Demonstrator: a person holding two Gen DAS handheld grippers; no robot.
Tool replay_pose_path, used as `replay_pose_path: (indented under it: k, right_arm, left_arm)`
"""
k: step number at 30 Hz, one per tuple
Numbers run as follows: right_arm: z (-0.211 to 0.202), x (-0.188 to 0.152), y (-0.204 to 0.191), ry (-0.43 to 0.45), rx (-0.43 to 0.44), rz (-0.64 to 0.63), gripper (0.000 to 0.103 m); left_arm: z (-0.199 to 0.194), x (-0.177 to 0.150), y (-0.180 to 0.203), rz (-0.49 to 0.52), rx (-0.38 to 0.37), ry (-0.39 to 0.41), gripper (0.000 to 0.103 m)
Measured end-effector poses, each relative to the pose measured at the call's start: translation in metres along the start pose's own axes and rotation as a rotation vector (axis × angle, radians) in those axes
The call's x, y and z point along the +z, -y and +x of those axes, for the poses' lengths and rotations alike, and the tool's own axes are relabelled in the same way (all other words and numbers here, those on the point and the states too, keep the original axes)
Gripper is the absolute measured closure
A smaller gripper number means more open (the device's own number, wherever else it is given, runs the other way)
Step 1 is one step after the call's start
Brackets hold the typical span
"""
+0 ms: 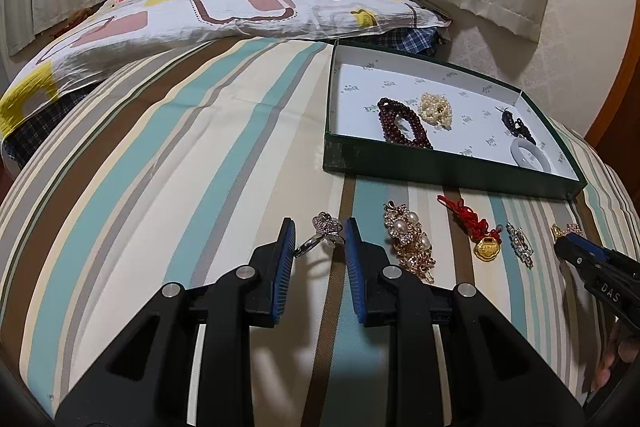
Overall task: Organize jewelry
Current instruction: 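Grasp the red-knot gold pendant with right tool while left tool holds the ring, then carry the ring into the box with left tool while right tool drops the pendant into the bangle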
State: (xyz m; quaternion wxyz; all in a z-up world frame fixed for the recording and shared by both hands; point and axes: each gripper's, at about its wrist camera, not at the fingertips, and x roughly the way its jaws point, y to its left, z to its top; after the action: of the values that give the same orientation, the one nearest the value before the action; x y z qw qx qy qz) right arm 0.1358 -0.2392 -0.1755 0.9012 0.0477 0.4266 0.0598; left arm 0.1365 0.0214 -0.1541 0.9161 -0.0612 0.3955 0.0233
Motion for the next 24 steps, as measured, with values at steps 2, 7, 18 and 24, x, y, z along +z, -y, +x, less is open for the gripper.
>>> replay_pose_path:
  k: [2,7,18,24]
  right_arm:
    - [0.000,0.000,0.000,0.000,0.000,-0.003,0.083]
    - [-0.001,0.001,0.002,0.000,-0.003,0.000,0.083]
    - [-0.002,0.001,-0.002,0.004,0.021,-0.024,0.089]
    - [-0.012,0.000,-0.004,0.061,0.020,-0.028,0.089]
  left_arm:
    - [0.000,0.000,0.000,0.001,0.000,0.000,0.078]
    - [0.000,0.000,0.000,-0.002,0.002,0.002,0.078]
    - [-0.004,0.001,0.008,0.003,-0.003,0.006,0.078]
    - [-0.008,0.003,0.013,0.011,-0.012,0.020,0.078]
